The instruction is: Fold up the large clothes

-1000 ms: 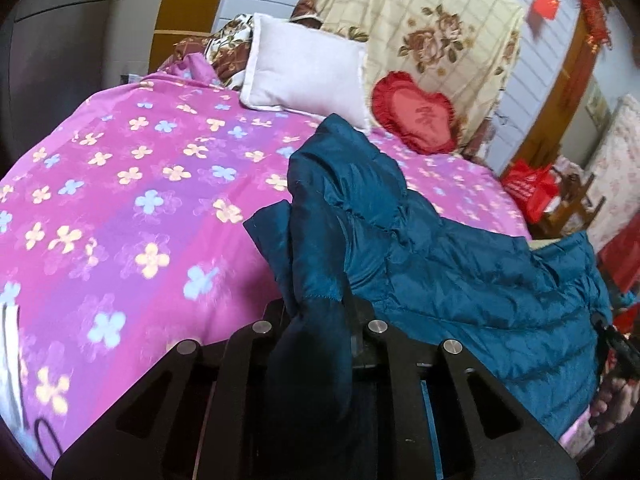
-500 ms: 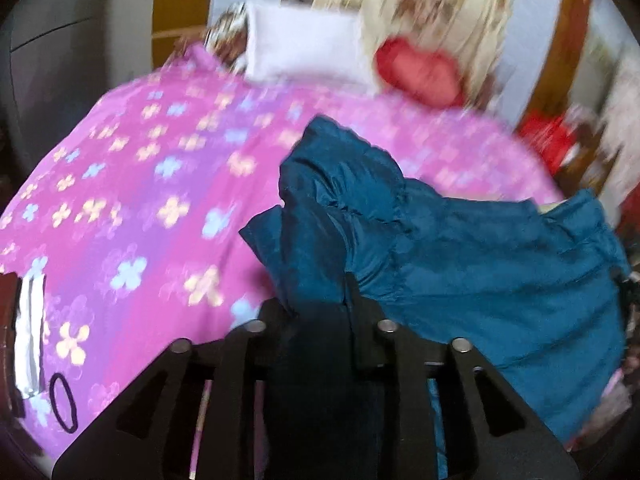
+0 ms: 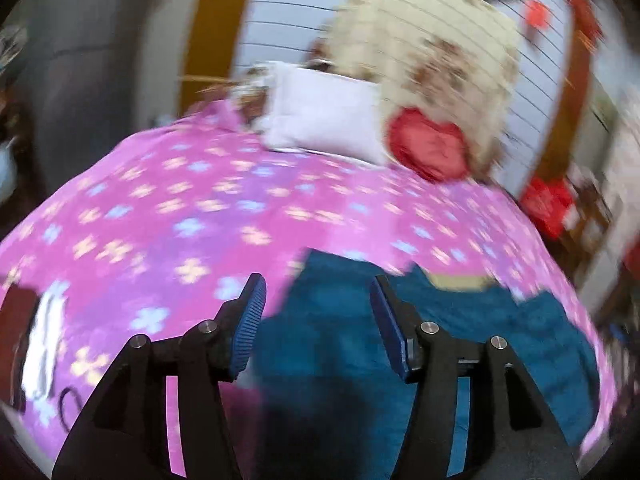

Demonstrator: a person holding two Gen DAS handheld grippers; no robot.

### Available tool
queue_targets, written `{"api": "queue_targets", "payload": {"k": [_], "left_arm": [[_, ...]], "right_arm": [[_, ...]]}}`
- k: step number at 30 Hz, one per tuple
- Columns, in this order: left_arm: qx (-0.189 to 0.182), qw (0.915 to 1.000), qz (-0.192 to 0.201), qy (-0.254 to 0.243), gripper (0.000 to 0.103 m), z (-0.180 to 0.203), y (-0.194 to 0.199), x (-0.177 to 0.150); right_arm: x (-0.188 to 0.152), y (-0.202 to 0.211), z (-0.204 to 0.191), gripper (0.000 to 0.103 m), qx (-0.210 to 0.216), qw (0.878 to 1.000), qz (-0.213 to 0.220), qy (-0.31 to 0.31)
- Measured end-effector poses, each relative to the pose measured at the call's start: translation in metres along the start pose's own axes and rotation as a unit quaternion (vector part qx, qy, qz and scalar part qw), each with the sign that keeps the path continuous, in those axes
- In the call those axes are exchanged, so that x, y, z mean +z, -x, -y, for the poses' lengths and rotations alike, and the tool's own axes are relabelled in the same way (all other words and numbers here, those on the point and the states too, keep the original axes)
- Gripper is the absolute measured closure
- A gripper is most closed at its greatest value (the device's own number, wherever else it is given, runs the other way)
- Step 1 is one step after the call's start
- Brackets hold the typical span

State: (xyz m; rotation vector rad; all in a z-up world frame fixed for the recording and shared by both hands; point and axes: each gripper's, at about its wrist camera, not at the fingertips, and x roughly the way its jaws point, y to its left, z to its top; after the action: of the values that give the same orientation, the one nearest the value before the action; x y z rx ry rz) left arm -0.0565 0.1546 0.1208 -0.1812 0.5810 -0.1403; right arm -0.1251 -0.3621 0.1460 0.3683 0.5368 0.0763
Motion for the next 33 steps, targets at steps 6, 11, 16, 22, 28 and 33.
{"api": "queue_targets", "payload": {"k": [6,11,16,22,28,33], "left_arm": [[0.047,0.9867,-0.145,-0.056,0.044,0.035,-0.067,-0.038],[0.073,0.9838,-0.144,-0.077,0.032,0.044,-0.077,-0.049],[0.069,0.9848,-0.146,-0.064,0.028,0.041,-0.079,-0.050],[0.054,0.9880,-0.142,-0.028,0.023,0.035,-0.077,-0.049],[0.054,0.9876,-0.143,-0.036,0.022,0.039,-0.077,-0.049],[0.061,0.9865,-0.145,-0.046,0.022,0.042,-0.078,-0.049]], "right_arm": [[-0.026,-0.061,-0.022,0.018,-0.085,0.988,-0.111,0.065],[-0.048,-0.081,-0.003,0.003,-0.101,0.978,-0.171,0.067],[-0.051,-0.082,0.000,0.000,-0.094,0.980,-0.168,0.051],[-0.052,-0.083,0.000,0.000,-0.080,0.984,-0.156,0.041],[-0.053,-0.084,-0.003,0.000,-0.087,0.982,-0.158,0.054],[-0.054,-0.085,-0.004,0.000,-0.092,0.982,-0.156,0.059]]}}
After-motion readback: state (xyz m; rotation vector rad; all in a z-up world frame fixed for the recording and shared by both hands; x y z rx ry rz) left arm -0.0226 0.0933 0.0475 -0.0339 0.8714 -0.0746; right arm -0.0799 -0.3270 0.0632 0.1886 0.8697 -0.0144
